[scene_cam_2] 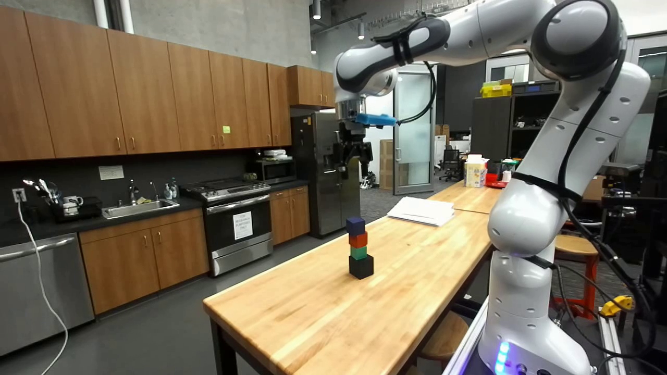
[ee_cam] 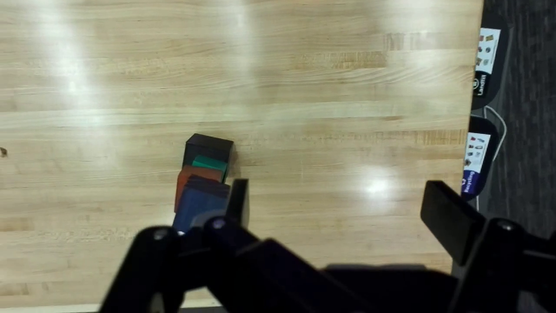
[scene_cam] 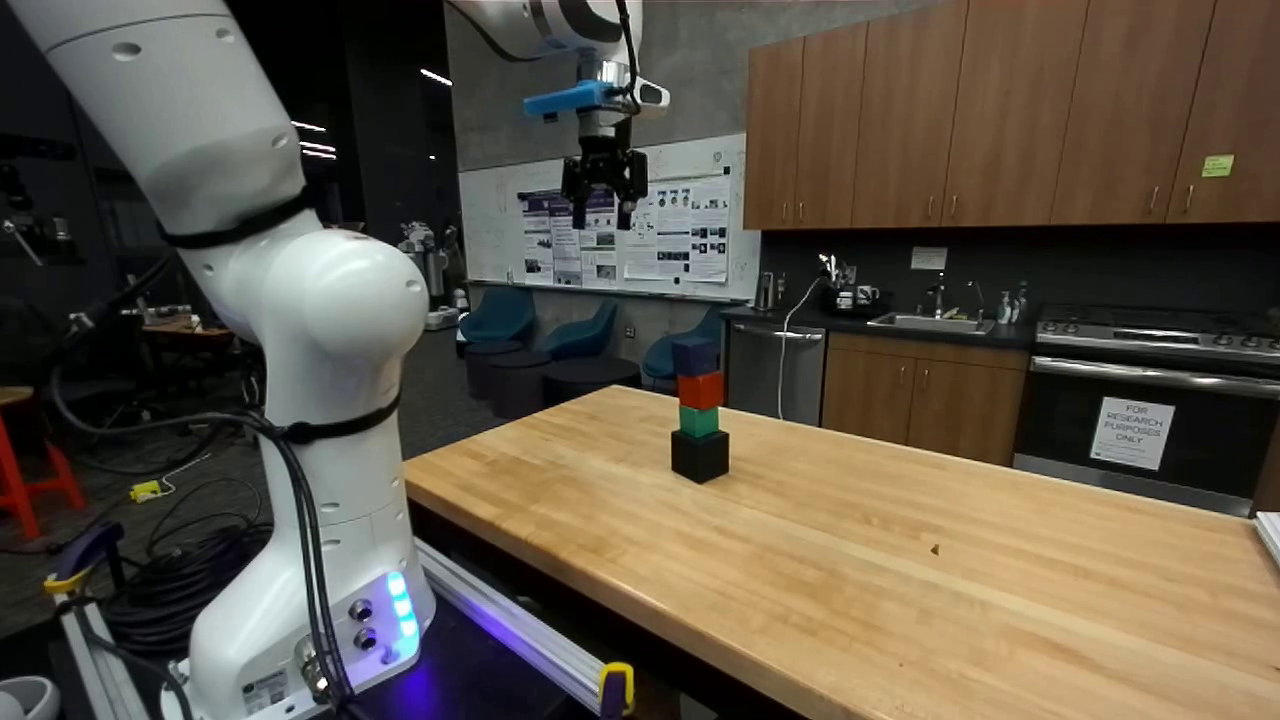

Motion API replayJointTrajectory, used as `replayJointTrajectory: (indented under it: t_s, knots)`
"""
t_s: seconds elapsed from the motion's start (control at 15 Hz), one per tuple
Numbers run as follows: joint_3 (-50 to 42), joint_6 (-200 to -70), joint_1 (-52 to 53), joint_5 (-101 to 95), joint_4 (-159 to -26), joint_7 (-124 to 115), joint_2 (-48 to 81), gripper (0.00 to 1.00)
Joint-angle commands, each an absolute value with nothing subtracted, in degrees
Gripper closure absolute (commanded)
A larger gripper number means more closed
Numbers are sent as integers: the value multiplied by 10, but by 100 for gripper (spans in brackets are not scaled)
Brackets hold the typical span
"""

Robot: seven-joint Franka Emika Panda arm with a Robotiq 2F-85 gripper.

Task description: Pick up the purple block and put it on the table, pick up the orange block and put it on the table, pick up the purple block and put it on the green block

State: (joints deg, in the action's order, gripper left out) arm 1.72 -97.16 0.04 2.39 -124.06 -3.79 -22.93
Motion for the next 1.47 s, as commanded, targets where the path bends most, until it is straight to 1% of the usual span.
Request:
replayJointTrajectory:
  t_s: [0.0, 0.87, 1.4]
  knots:
    - [6, -1012, -16, -1, -1278, -44, -248, 0]
    - [-18, -1194, -49, -29, -1365, -55, -229, 0]
    - [-14, -1241, -50, -27, -1369, -88, -186, 0]
